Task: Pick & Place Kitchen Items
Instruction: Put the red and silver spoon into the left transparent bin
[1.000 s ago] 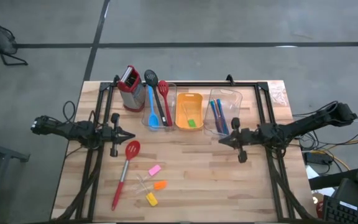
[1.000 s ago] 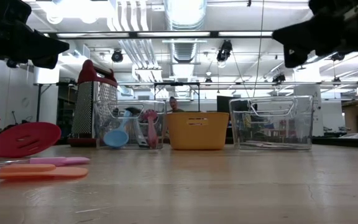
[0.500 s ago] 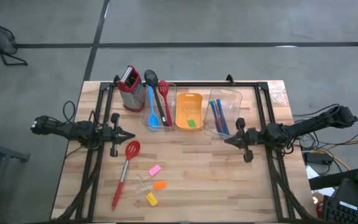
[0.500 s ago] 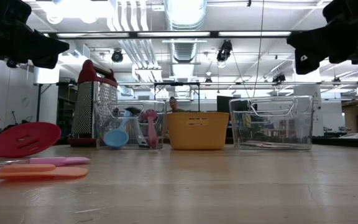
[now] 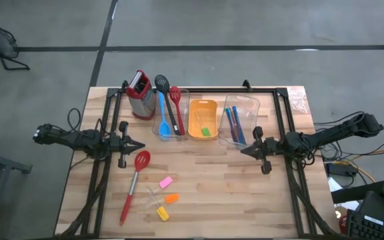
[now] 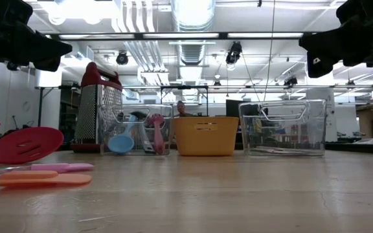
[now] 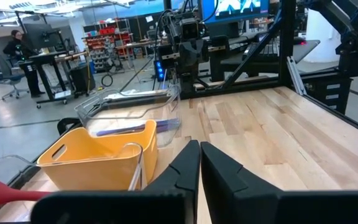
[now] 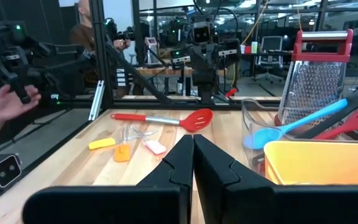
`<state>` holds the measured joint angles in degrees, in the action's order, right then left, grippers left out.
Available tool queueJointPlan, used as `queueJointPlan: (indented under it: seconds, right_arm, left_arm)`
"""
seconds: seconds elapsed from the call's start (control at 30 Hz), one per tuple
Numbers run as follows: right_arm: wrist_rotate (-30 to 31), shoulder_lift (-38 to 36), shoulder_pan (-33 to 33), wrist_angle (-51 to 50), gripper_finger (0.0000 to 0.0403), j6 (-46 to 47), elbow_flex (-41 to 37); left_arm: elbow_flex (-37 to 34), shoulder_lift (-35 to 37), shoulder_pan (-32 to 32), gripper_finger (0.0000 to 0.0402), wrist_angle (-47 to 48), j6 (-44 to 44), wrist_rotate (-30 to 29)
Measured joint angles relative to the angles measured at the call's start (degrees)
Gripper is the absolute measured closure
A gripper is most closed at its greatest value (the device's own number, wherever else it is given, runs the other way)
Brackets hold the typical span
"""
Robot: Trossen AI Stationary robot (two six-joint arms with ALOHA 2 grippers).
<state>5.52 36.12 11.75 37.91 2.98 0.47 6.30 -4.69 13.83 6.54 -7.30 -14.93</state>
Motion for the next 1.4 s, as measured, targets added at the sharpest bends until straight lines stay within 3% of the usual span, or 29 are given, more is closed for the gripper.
queueJointPlan:
  seconds: [0.43, 0.63, 0.83, 1.03, 1.4]
  right_arm:
    - [0.02, 0.02, 0.0, -0.02, 0.0394, -0.02, 0.02]
    - [0.02, 0.02, 0.0, -0.02, 0.0394, -0.02, 0.04]
    - [0.04, 0.02, 0.0, -0.02, 0.0394, -0.04, 0.04]
    - [0.04, 0.04, 0.0, -0.01, 0.0394, -0.03, 0.04]
    - [0.04, 0.02, 0.0, 0.0, 0.0394, -0.04, 0.04]
  left_arm:
    - [-0.01, -0.04, 0.01, 0.0381, -3.36, 0.25, -0.18]
    - [0.01, -0.04, 0.01, 0.0381, -7.45, 11.84, 0.48]
    - [0.36, -0.28, 0.01, 0.0382, -13.48, 15.47, 0.25]
    - [4.4, -5.62, 0.14, 0.0351, -6.99, 22.32, 4.31]
    - [16.76, -23.61, 0.17, 0.0235, 13.18, 32.84, 4.74]
